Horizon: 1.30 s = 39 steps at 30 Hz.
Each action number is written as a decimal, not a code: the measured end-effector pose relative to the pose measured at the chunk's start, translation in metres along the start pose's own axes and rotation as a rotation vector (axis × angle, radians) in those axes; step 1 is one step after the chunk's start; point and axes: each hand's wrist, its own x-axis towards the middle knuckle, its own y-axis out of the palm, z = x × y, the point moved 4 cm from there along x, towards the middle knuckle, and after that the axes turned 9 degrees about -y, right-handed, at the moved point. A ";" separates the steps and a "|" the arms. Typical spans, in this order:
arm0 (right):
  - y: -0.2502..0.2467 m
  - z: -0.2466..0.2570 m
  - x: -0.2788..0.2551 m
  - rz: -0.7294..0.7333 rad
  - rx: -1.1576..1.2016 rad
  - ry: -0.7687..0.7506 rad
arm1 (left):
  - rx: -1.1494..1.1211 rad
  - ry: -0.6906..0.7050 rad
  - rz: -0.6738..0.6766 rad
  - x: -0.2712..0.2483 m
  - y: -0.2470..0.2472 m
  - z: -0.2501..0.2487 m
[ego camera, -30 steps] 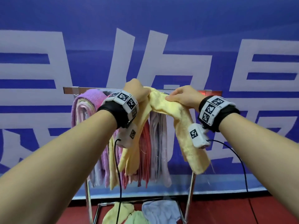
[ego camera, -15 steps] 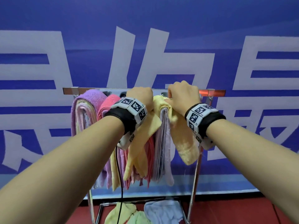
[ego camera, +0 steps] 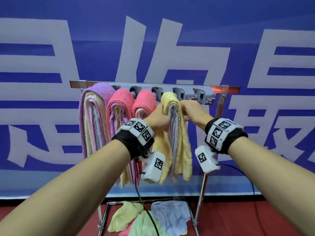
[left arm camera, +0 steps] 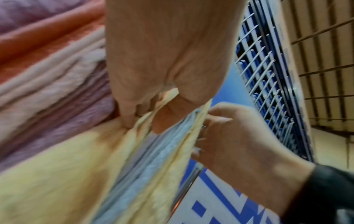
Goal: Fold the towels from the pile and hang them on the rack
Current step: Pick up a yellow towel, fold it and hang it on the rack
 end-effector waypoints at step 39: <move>0.058 -0.042 -0.029 -0.491 -0.350 0.125 | 1.079 -0.107 -0.287 -0.044 -0.014 0.005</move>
